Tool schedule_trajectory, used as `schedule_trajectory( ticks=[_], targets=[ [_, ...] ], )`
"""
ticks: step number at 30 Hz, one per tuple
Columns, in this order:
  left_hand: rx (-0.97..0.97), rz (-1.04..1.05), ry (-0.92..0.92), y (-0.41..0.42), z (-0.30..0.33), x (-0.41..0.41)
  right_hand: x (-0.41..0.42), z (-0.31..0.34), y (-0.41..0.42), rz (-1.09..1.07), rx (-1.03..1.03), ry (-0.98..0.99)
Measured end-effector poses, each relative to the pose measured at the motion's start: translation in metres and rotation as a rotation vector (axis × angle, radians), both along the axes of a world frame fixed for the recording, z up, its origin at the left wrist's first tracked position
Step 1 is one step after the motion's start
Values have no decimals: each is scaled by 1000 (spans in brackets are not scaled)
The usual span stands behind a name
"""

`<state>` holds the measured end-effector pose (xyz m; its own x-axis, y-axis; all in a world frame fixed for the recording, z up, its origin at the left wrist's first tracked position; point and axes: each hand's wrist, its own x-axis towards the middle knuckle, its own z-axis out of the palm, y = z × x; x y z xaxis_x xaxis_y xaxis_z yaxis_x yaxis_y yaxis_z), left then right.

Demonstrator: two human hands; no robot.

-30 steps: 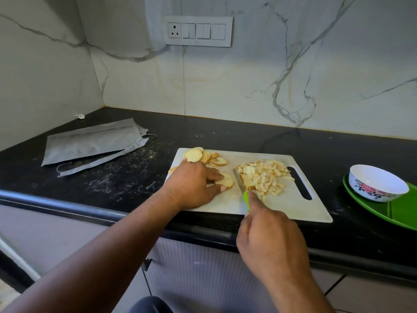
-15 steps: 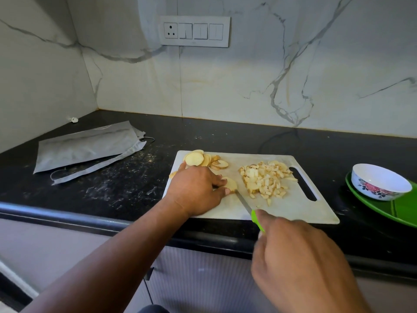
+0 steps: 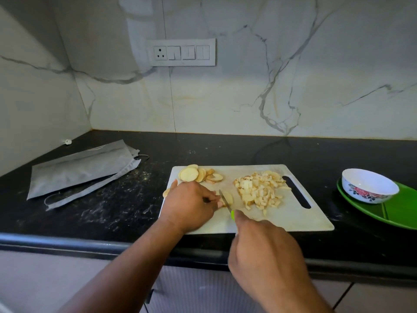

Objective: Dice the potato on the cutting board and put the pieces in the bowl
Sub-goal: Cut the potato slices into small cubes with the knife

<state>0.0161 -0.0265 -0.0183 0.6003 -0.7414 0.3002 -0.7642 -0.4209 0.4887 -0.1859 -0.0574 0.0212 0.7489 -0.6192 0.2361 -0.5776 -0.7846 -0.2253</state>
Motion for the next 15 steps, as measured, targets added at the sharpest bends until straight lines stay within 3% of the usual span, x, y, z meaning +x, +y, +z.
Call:
schedule_trajectory(
  ticks=[6, 11, 15],
  targets=[
    [15, 3, 25, 0, 2, -1, -35, 30, 5, 40, 235, 193],
    [-56, 30, 70, 5, 5, -7, -13, 20, 4, 5, -9, -28],
    [-11, 28, 30, 8, 7, -9, 15, 3, -3, 19, -35, -61]
  ],
)
